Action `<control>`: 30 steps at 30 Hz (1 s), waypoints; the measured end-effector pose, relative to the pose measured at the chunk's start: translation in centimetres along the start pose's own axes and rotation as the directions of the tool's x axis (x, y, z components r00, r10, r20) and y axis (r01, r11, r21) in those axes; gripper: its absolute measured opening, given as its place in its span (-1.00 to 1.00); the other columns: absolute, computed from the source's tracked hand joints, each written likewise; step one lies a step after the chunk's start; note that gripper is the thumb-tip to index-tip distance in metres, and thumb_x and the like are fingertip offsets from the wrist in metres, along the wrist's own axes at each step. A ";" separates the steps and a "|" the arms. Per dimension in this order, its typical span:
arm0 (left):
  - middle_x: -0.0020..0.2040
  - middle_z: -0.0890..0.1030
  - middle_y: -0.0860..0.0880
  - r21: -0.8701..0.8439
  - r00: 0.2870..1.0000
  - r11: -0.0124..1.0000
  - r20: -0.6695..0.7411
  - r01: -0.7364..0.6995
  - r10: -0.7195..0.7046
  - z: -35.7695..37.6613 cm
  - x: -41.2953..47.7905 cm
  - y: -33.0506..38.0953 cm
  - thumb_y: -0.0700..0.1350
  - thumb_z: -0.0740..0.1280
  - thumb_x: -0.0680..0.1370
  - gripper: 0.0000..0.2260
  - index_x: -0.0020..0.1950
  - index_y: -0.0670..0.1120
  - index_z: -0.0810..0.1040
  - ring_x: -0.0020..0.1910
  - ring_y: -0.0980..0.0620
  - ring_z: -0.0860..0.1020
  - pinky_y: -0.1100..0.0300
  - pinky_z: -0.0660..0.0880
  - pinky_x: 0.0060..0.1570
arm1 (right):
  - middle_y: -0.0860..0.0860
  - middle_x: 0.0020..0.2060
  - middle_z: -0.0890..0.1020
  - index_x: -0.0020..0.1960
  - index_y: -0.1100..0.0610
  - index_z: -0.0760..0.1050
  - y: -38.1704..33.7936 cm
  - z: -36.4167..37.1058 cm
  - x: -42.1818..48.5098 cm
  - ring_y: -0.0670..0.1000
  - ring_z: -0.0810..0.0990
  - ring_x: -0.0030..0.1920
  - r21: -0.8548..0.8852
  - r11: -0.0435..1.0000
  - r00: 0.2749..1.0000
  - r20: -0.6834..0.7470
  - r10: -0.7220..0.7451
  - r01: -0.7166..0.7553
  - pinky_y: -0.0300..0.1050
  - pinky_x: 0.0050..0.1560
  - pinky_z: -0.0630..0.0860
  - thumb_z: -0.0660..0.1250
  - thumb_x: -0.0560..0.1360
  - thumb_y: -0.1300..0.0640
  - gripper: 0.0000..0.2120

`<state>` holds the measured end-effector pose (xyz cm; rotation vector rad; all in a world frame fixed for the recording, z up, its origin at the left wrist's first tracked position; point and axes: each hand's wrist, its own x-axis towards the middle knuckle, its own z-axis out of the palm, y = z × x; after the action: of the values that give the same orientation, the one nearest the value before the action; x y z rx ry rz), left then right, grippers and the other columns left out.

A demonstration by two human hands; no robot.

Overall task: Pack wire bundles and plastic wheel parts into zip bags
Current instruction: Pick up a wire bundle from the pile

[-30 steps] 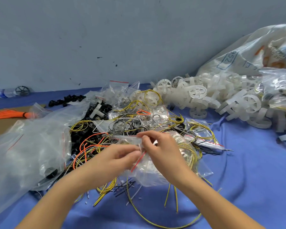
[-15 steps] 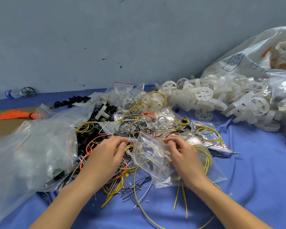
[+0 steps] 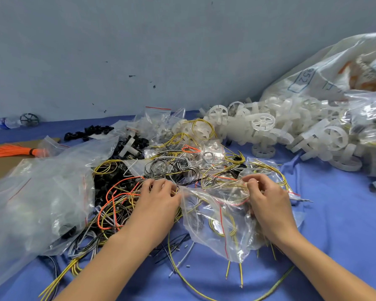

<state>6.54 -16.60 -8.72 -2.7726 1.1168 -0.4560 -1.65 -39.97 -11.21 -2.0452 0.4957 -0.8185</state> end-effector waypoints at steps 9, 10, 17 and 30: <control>0.35 0.38 -0.06 0.040 0.990 0.999 0.134 0.028 -0.033 0.6 0.4 0.0 -0.04 0.14 0.59 -0.60 0.43 0.14 0.32 0.38 -0.12 0.28 -0.11 -0.08 0.49 | -0.16 -0.35 0.61 -0.08 -0.09 0.58 -2.1 0.0 0.7 -0.13 0.54 -0.31 -0.033 0.993 0.990 0.087 -0.108 0.111 -0.07 -0.30 0.45 0.22 0.59 0.03 -0.83; 0.30 0.41 -0.05 0.036 0.990 0.999 0.140 0.028 -0.033 0.3 0.2 0.1 -0.04 0.12 0.59 -0.60 0.44 0.15 0.30 0.35 -0.12 0.30 -0.10 -0.06 0.49 | -0.14 -0.37 0.60 -0.08 -0.07 0.58 -2.5 0.2 0.8 -0.13 0.53 -0.31 -0.043 0.991 0.988 0.095 -0.126 0.130 -0.06 -0.28 0.45 0.22 0.59 0.03 -0.83; 0.10 0.51 -0.04 0.017 0.978 0.996 0.193 0.082 -0.084 -1.5 -0.9 0.7 -0.12 0.09 0.54 -0.59 0.38 0.02 0.38 0.19 -0.12 0.38 0.00 0.14 0.35 | -0.14 -0.32 0.60 -0.02 -0.06 0.57 -5.3 3.3 0.3 -0.03 0.54 -0.29 -0.107 0.964 0.953 0.210 -0.217 0.243 -0.06 -0.25 0.44 0.19 0.59 0.01 -0.83; 0.20 0.50 0.17 -0.775 0.946 0.586 0.045 0.235 -0.320 -2.9 -1.2 -1.1 -0.27 0.11 0.59 -0.61 0.32 0.02 0.52 0.23 0.30 0.41 0.48 0.27 0.21 | -0.15 0.04 0.55 0.20 -0.07 0.54 -6.6 5.1 0.6 -0.11 0.45 0.11 -0.140 0.935 0.902 0.341 -0.264 0.326 -0.14 0.11 0.39 0.18 0.60 -0.02 -0.76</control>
<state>5.49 -15.00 -6.01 -3.7710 1.0697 -0.1322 2.68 -33.79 -7.59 -2.4186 0.0827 -0.6113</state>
